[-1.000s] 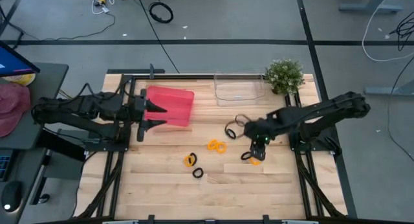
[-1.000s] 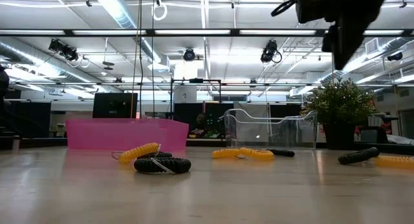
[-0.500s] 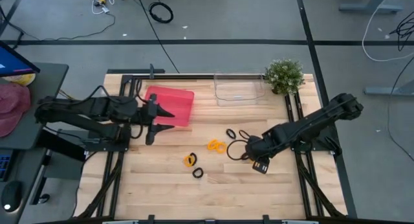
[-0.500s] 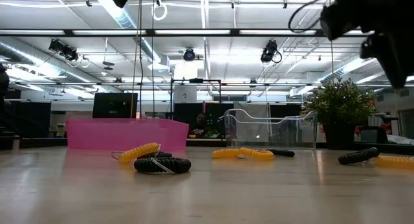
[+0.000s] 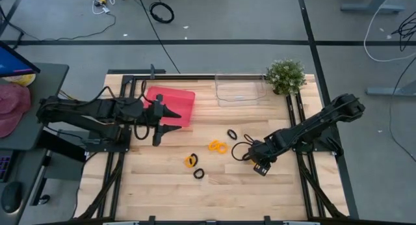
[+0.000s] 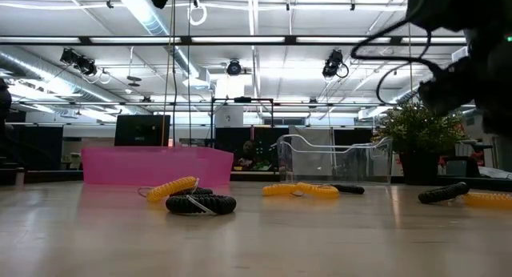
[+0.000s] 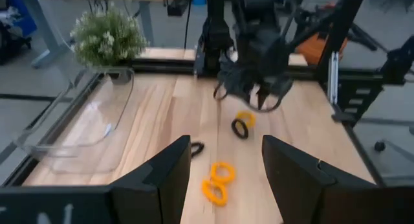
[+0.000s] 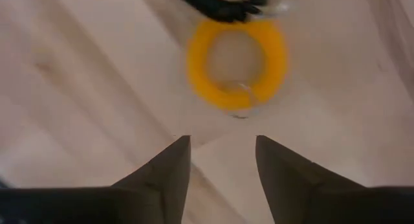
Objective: Sort spring keychains
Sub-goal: Put the yellow spring keychain into the transparent bin
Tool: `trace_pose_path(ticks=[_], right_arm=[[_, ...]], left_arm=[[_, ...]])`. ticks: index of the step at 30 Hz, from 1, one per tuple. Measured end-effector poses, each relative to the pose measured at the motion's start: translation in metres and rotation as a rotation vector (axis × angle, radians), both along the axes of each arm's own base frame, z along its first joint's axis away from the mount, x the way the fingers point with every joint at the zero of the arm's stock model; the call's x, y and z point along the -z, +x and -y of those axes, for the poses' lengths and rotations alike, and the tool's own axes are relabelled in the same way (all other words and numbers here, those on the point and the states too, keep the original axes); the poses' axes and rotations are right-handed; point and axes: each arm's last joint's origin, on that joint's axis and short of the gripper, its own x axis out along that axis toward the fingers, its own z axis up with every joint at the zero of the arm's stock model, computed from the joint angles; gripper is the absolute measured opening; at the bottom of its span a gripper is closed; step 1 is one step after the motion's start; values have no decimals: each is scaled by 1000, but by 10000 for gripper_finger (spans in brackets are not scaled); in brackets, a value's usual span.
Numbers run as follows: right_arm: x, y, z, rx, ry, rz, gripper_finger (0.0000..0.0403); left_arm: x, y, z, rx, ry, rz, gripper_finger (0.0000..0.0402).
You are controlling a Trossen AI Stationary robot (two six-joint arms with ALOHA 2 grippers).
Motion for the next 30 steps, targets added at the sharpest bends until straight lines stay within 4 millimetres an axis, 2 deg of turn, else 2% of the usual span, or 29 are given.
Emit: trace_pose_path(ticks=[5,10,19,30], right_arm=[[15,-10,4,1,-15,-23,155],[22,-6,2,-4,52,58,146],[20,-6,6,-48,62,75,150],[11,-9,26,-43,12,92,186]], left_arm=[[-7,3,0,-8,-6,74,195],[-9,3,-1,-48,0,100,195],[-9,3,-1,-60,4,99,195],[-9,3,-2,-85,12,98,195]])
